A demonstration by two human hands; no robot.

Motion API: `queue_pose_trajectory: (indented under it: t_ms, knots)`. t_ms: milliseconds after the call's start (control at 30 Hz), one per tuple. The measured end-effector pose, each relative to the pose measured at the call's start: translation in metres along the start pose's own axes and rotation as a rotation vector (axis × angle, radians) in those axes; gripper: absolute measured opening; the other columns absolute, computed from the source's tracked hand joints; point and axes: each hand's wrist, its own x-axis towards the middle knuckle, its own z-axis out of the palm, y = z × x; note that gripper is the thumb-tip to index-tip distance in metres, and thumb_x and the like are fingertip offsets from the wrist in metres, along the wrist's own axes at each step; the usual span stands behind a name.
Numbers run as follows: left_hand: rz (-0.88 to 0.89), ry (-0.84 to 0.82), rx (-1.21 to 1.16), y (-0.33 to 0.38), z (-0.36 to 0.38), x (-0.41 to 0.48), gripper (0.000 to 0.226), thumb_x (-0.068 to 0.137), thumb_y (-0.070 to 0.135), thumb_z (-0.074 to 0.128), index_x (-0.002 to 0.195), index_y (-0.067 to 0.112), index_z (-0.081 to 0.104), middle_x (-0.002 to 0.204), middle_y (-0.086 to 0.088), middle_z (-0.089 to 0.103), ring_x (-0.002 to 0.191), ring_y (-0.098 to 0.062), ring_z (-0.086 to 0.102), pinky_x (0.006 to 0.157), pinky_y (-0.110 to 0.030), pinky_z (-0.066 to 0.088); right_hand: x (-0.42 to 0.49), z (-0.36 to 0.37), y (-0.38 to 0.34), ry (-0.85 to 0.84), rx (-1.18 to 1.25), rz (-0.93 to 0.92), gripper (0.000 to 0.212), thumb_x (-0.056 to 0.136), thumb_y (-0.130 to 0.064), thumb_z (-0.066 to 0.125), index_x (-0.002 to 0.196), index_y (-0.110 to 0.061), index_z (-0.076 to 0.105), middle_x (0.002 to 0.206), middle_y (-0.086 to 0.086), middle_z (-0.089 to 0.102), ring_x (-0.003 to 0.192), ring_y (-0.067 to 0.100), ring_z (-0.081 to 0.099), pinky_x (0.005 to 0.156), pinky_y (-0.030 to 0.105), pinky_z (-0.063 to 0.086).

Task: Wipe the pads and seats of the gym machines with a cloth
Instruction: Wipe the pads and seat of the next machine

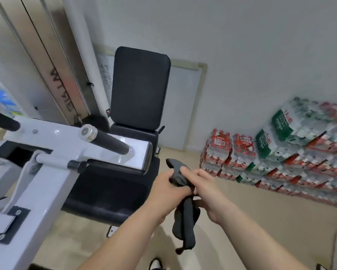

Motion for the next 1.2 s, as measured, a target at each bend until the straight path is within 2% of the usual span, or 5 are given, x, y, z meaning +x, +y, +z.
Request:
queue_pose_trajectory:
  t_ms: [333, 667, 933, 1033, 1200]
  knots:
    - [0.045, 0.278, -0.141, 0.059, 0.016, 0.176, 0.063, 0.070, 0.024, 0.091, 0.125, 0.032, 0.061, 0.123, 0.010, 0.061, 0.103, 0.000, 0.067, 0.075, -0.010, 0.055, 0.170, -0.021, -0.123, 0.119, 0.057, -0.035, 0.025, 0.095, -0.015, 0.058, 0.111, 0.000, 0.070, 0.094, 0.020, 0.078, 0.066, 0.020, 0.073, 0.052, 0.027, 0.057]
    - [-0.230, 0.641, -0.437, 0.102, 0.007, 0.313, 0.047, 0.100, 0.049, 0.060, 0.125, 0.010, 0.064, 0.110, -0.005, 0.074, 0.099, -0.020, 0.072, 0.091, -0.042, 0.060, 0.313, -0.006, -0.217, -0.158, -0.489, -0.205, 0.036, 0.098, -0.025, 0.063, 0.062, -0.021, 0.067, 0.053, -0.013, 0.057, 0.062, 0.015, 0.054, 0.062, 0.028, 0.046]
    - [-0.255, 0.837, -0.488, 0.161, -0.044, 0.384, 0.045, 0.105, 0.051, 0.048, 0.122, 0.010, 0.055, 0.088, -0.002, 0.067, 0.078, -0.015, 0.062, 0.072, -0.034, 0.049, 0.438, 0.024, -0.318, -0.197, -0.509, -0.448, 0.015, 0.101, -0.024, 0.058, 0.108, -0.015, 0.068, 0.091, 0.000, 0.060, 0.083, 0.018, 0.055, 0.071, 0.026, 0.047]
    - [-0.251, 0.921, -0.506, 0.180, -0.080, 0.402, 0.055, 0.105, 0.055, 0.045, 0.139, 0.012, 0.051, 0.086, 0.008, 0.057, 0.077, -0.010, 0.053, 0.087, -0.035, 0.043, 0.478, 0.046, -0.351, 0.034, -0.664, -0.605, 0.038, 0.099, -0.031, 0.059, 0.134, -0.016, 0.057, 0.132, 0.008, 0.045, 0.120, 0.026, 0.050, 0.104, 0.036, 0.041]
    - [-0.020, 0.999, -0.320, 0.209, -0.123, 0.447, 0.067, 0.102, 0.047, 0.055, 0.157, 0.016, 0.034, 0.144, 0.003, 0.053, 0.125, -0.015, 0.053, 0.099, -0.015, 0.034, 0.529, 0.065, -0.388, 0.006, -0.686, -0.741, 0.031, 0.100, -0.043, 0.050, 0.122, -0.026, 0.064, 0.128, 0.004, 0.054, 0.116, 0.025, 0.056, 0.102, 0.041, 0.047]
